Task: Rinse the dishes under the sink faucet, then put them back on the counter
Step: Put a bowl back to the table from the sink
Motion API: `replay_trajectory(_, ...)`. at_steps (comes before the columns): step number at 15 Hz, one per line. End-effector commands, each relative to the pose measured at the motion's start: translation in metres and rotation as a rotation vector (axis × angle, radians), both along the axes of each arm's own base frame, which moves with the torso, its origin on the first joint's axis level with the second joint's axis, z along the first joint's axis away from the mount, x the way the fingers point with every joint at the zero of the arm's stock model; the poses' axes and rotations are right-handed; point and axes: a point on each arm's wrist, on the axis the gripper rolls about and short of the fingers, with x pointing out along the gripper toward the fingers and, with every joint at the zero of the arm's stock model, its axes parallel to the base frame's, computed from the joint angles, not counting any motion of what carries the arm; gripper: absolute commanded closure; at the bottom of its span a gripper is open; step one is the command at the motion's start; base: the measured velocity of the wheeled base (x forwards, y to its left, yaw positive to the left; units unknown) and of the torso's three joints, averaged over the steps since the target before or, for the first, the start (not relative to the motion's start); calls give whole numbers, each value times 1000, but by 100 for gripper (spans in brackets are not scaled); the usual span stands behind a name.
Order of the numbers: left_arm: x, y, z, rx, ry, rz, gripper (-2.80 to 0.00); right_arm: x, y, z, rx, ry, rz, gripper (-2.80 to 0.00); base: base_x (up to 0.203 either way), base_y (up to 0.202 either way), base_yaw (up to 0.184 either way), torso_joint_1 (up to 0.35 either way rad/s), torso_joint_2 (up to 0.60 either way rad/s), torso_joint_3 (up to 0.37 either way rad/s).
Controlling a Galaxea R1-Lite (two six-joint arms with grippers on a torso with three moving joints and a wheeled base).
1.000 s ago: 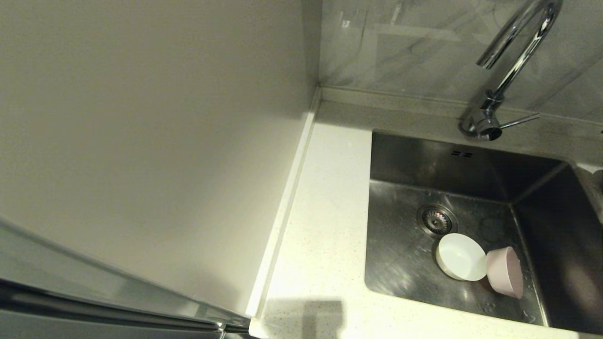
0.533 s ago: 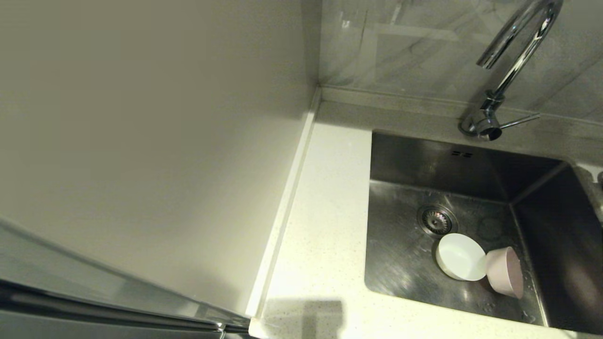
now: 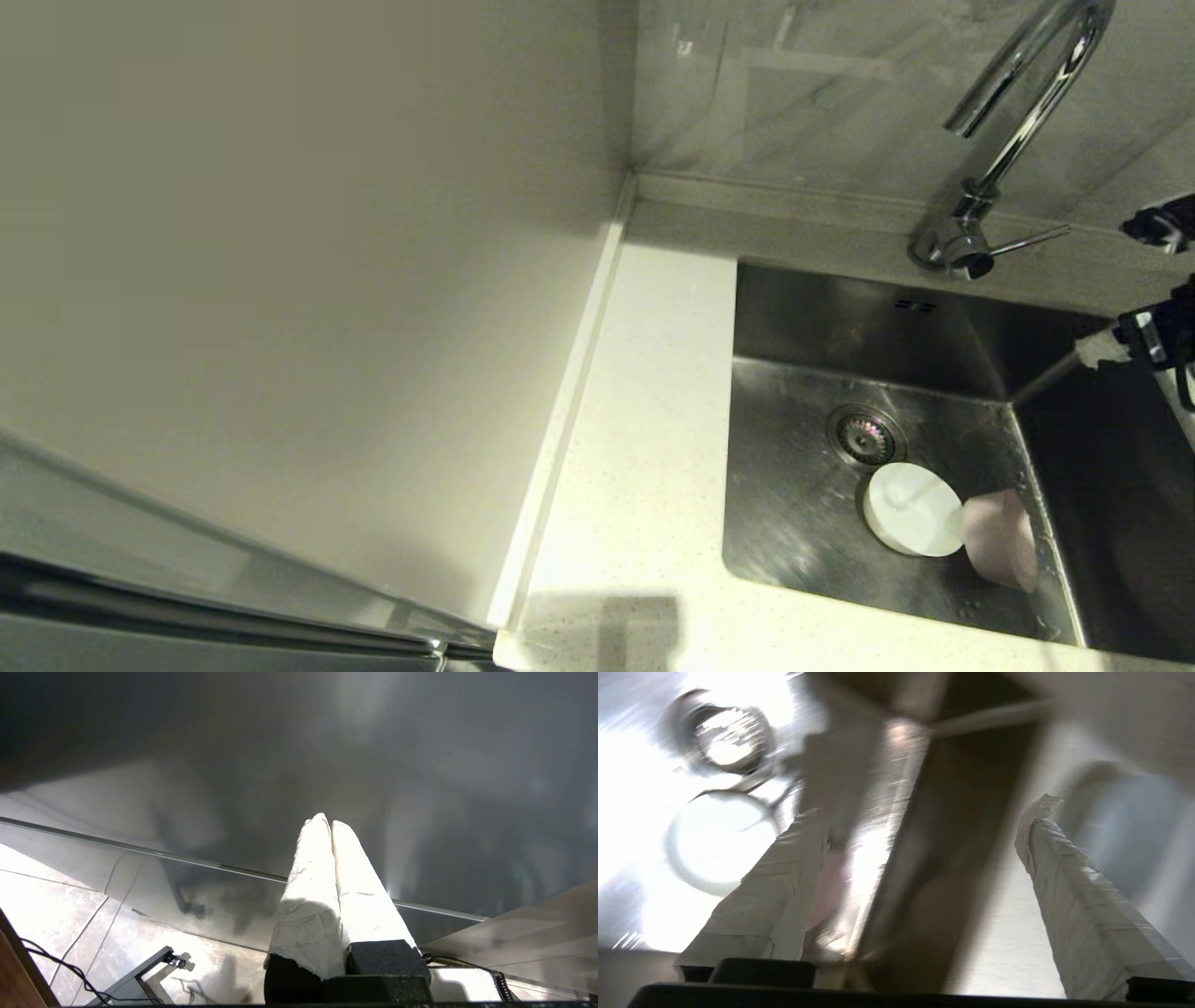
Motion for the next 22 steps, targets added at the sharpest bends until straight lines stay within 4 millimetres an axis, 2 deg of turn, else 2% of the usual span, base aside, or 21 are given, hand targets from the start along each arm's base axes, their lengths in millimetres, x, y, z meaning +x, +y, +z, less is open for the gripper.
replay_trajectory(1,0,0,0,-1,-3,0,0,2,14,-22,25,77,74,-280,0,0,0,0,0,0)
replay_trajectory(3,0,0,0,-1,-4,1,0,9,16,-52,33,187,119,-280,0,0,0,0,0,0)
replay_trajectory(6,0,0,0,0,-3,1,0,6,16,-93,12,351,53,-280,0,0,0,0,0,0)
replay_trajectory(8,0,0,0,0,-3,1,0,1,15,-108,28,403,-1,-280,0,0,0,0,0,0)
replay_trajectory(13,0,0,0,-1,-3,1,0,-1,17,-111,191,359,-180,-280,0,0,0,0,0,0)
replay_trajectory(16,0,0,0,0,-3,0,0,0,19,-111,374,398,-311,-280,0,0,0,0,0,0)
replay_trajectory(19,0,0,0,0,-3,0,0,14,20,-116,599,474,-383,-280,0,0,0,0,0,0)
replay_trajectory(22,0,0,0,-1,-3,1,0,32,18,-132,765,541,-395,-280,0,0,0,0,0,0)
